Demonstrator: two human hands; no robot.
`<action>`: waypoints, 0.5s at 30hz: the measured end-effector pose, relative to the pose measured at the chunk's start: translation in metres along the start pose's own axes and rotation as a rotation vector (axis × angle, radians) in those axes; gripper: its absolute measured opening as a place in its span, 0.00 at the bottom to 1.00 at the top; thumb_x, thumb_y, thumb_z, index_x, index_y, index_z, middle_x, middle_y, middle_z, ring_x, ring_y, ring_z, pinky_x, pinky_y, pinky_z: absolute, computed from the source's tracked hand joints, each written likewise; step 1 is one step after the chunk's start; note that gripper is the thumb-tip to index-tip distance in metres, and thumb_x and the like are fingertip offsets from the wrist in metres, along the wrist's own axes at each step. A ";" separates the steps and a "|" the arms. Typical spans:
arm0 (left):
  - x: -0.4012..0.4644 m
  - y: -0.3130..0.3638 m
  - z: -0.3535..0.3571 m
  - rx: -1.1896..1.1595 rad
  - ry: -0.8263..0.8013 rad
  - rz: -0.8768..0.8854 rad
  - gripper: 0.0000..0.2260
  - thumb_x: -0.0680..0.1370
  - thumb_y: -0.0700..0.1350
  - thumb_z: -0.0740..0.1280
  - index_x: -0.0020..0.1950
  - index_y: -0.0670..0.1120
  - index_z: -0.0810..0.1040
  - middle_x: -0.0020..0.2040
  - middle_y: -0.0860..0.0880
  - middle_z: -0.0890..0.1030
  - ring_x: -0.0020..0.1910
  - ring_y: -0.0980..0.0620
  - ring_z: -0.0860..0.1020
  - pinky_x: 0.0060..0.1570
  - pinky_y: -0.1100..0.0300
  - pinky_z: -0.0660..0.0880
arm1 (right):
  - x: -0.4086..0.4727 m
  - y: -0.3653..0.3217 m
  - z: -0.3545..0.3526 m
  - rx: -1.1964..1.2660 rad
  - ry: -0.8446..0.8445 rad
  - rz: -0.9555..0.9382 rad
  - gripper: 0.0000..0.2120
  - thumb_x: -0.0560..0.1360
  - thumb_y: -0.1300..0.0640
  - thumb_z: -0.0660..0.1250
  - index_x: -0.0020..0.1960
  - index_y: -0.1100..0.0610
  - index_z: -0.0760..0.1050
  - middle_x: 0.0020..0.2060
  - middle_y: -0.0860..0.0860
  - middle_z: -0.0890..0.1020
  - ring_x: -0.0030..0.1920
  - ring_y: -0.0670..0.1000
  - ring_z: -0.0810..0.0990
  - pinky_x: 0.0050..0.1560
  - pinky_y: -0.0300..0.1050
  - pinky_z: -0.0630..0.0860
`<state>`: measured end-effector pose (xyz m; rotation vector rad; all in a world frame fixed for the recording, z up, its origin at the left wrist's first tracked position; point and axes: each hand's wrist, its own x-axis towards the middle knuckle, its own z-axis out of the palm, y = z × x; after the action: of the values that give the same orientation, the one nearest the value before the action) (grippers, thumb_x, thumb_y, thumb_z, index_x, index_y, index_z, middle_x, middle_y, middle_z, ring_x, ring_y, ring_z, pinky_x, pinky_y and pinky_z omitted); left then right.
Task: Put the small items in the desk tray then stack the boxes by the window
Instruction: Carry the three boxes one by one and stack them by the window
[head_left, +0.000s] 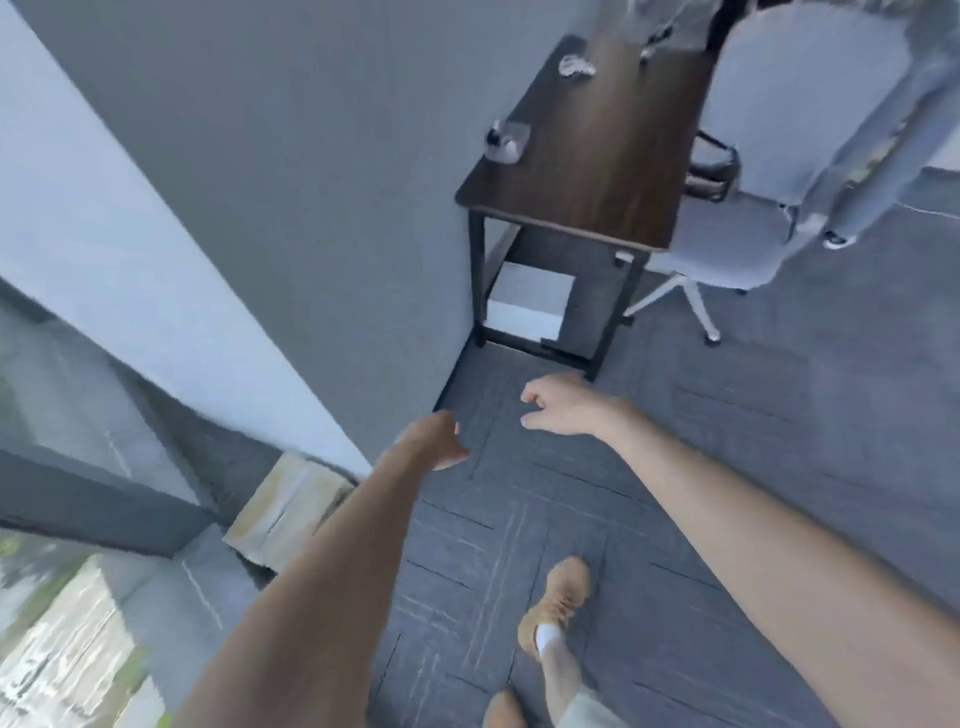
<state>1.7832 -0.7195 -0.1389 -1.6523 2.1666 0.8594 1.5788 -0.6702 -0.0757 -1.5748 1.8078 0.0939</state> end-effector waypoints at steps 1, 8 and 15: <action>-0.001 0.033 0.005 0.029 -0.023 0.047 0.19 0.74 0.49 0.68 0.64 0.47 0.75 0.63 0.46 0.78 0.61 0.43 0.77 0.56 0.56 0.75 | -0.025 0.029 -0.006 0.034 0.032 0.052 0.24 0.79 0.48 0.66 0.72 0.54 0.71 0.69 0.54 0.73 0.65 0.55 0.75 0.56 0.44 0.71; -0.042 0.287 0.066 0.239 -0.168 0.455 0.21 0.76 0.49 0.68 0.68 0.47 0.72 0.64 0.46 0.76 0.61 0.45 0.76 0.58 0.53 0.75 | -0.224 0.237 -0.012 0.269 0.296 0.480 0.23 0.79 0.50 0.65 0.71 0.58 0.72 0.67 0.56 0.77 0.64 0.58 0.77 0.57 0.45 0.73; -0.146 0.557 0.207 0.424 -0.327 0.841 0.21 0.76 0.50 0.68 0.68 0.48 0.73 0.65 0.48 0.75 0.61 0.47 0.75 0.57 0.57 0.72 | -0.445 0.427 0.045 0.538 0.484 0.837 0.24 0.79 0.48 0.65 0.73 0.55 0.71 0.70 0.55 0.74 0.68 0.56 0.74 0.64 0.47 0.72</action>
<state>1.2754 -0.3867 -0.0616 -0.3407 2.5431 0.7013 1.2169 -0.1715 -0.0299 -0.4191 2.4906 -0.3866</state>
